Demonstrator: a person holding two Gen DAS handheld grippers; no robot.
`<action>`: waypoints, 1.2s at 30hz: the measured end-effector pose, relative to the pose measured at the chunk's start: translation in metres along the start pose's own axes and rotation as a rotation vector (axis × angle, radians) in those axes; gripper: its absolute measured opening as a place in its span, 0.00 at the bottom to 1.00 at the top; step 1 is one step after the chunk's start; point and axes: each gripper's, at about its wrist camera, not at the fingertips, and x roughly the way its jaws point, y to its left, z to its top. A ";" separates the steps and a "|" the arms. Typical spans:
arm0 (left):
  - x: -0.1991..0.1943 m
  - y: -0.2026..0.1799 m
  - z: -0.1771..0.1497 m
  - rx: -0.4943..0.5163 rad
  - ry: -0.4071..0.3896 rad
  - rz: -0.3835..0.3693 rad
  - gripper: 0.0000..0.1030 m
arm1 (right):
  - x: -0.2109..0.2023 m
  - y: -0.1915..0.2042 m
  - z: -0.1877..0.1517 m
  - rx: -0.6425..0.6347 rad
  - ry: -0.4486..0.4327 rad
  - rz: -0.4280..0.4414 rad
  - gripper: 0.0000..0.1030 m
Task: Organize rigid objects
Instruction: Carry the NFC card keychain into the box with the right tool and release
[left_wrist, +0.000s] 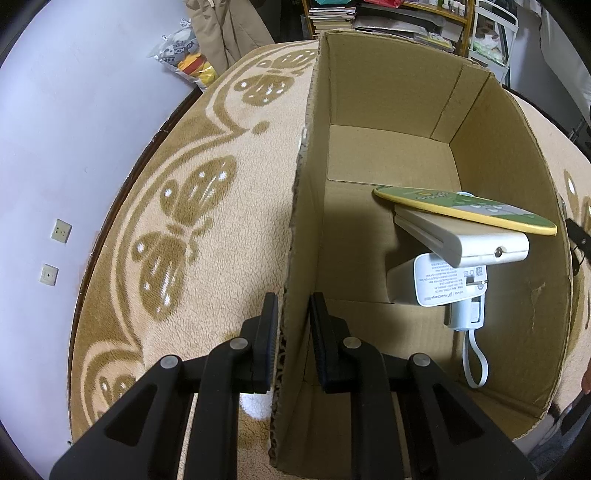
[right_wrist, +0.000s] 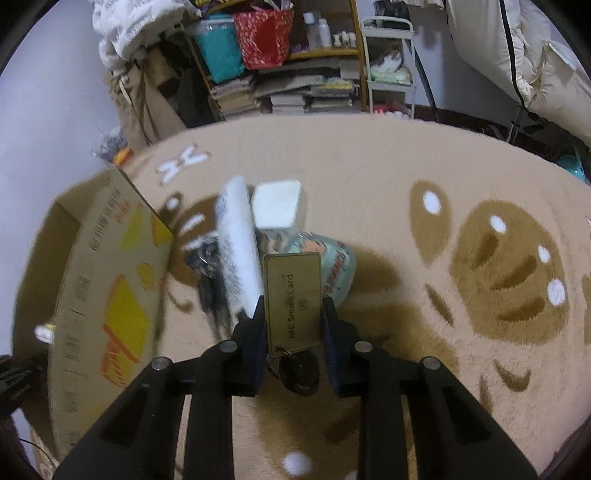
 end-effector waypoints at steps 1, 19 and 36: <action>0.000 -0.001 0.000 0.002 0.000 0.003 0.17 | -0.004 0.002 0.001 -0.003 -0.012 0.007 0.27; -0.001 -0.005 -0.001 0.012 -0.003 0.018 0.17 | -0.074 0.096 0.020 -0.172 -0.202 0.294 0.27; -0.001 -0.006 -0.002 0.019 -0.001 0.027 0.17 | -0.060 0.159 -0.012 -0.325 -0.143 0.390 0.27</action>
